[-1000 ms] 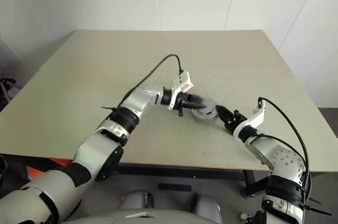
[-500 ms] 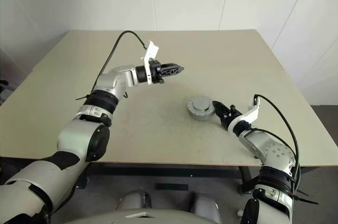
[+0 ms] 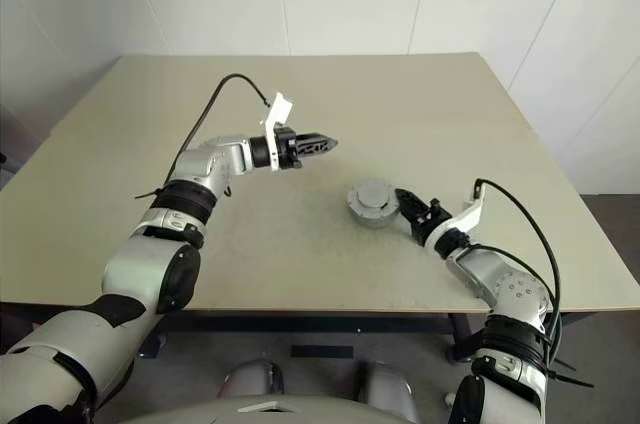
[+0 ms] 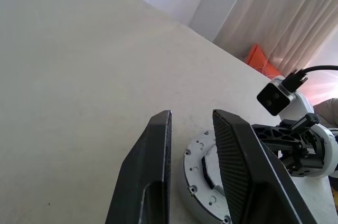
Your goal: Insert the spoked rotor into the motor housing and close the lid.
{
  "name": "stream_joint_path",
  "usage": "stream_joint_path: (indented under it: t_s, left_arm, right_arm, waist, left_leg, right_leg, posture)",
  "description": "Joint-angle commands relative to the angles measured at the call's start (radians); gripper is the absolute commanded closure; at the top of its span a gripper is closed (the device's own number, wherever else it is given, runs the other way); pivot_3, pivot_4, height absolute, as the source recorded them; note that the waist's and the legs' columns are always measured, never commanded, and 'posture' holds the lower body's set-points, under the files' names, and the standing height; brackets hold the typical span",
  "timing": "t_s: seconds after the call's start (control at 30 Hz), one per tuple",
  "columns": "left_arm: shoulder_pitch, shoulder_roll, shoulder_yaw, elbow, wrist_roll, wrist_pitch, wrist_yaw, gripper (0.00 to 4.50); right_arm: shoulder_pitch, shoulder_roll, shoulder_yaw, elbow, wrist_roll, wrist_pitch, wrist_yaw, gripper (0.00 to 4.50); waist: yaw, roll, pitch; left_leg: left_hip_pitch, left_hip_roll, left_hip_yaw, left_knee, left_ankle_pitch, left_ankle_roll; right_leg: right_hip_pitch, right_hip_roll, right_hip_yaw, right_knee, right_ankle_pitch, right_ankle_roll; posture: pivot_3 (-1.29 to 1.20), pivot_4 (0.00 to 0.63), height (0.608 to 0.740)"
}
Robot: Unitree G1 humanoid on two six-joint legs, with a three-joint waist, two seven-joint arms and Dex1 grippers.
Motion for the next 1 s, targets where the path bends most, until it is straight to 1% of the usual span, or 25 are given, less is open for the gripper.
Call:
stream_joint_path:
  t_s: [0.03, 0.2, 0.3, 0.4, 0.53, 0.63, 0.87, 1.0]
  left_arm:
    - [0.001, 0.000, -0.005, -0.066, -0.012, 0.010, 0.005, 3.20]
    - [0.033, 0.023, 0.009, -0.145, -0.054, 0.090, -0.020, 3.20]
    - [0.056, 0.075, 0.043, -0.215, -0.127, 0.202, -0.071, 3.20]
    - [0.086, 0.126, 0.086, -0.245, -0.179, 0.259, -0.076, 3.20]
    - [0.104, 0.190, 0.209, -0.197, -0.268, 0.350, -0.029, 3.20]
    - [0.129, 0.220, 0.281, -0.135, -0.296, 0.365, 0.031, 3.20]
    - [0.249, 0.238, 0.318, -0.166, -0.326, 0.410, 0.080, 3.20]
    - [0.305, 0.225, 0.327, -0.243, -0.371, 0.476, 0.102, 3.20]
  right_arm:
    - [-0.024, 0.042, 0.026, 0.025, 0.037, 0.045, 0.022, 3.33]
    - [-0.036, 0.057, 0.019, 0.020, 0.056, 0.059, 0.026, 3.33]
    - [-0.059, 0.080, 0.013, 0.015, 0.067, 0.054, 0.016, 3.33]
    - [-0.093, 0.106, 0.008, 0.023, 0.073, 0.043, 0.011, 3.33]
    - [-0.149, 0.135, 0.013, 0.048, 0.058, 0.029, 0.013, 3.33]
    - [-0.187, 0.142, 0.014, 0.069, 0.055, 0.022, 0.013, 3.33]
    - [-0.276, 0.142, 0.006, 0.115, 0.058, 0.005, 0.013, 3.33]
    - [-0.301, 0.139, 0.007, 0.141, 0.045, -0.001, 0.021, 3.33]
  waist:
    - [0.000, 0.000, 0.000]
    - [0.001, 0.000, 0.000]
    - [0.000, 0.000, 0.000]
    - [0.003, 0.003, 0.002]
    - [0.012, 0.007, 0.004]
    - [0.030, 0.008, 0.005]
    - [0.053, 0.008, 0.005]
    - [0.057, 0.008, 0.005]
  left_leg:
    - [0.000, 0.000, 0.000, 0.000, 0.000, 0.000]
    - [-0.001, 0.000, 0.001, 0.000, 0.000, 0.000]
    - [-0.003, 0.000, 0.003, 0.001, 0.000, 0.000]
    - [-0.004, 0.002, 0.004, 0.000, 0.003, -0.004]
    - [-0.003, 0.004, 0.004, 0.000, 0.003, -0.005]
    - [-0.004, 0.004, 0.004, 0.003, 0.003, -0.005]
    - [-0.007, 0.002, 0.004, 0.003, 0.002, -0.002]
    - [-0.010, 0.003, 0.004, 0.005, 0.002, -0.002]
  right_leg:
    - [0.000, 0.000, 0.000, 0.000, 0.000, 0.000]
    - [-0.002, 0.000, 0.000, 0.001, 0.001, -0.002]
    - [-0.007, 0.000, 0.001, 0.008, -0.001, -0.006]
    - [-0.014, 0.000, 0.001, 0.015, -0.004, -0.011]
    - [-0.015, 0.002, 0.001, 0.016, -0.005, -0.011]
    - [-0.016, 0.001, 0.001, 0.017, -0.004, -0.011]
    - [-0.017, 0.000, 0.001, 0.017, -0.006, -0.009]
    - [-0.021, 0.000, 0.001, 0.022, -0.006, -0.010]
  posture:
    - [0.00, 0.000, 0.740]
    - [0.00, 0.000, 0.740]
    - [0.00, 0.000, 0.740]
    - [0.00, 0.000, 0.740]
    - [0.00, 0.000, 0.740]
    - [0.00, 0.000, 0.740]
    - [0.00, 0.000, 0.740]
    - [0.00, 0.000, 0.740]
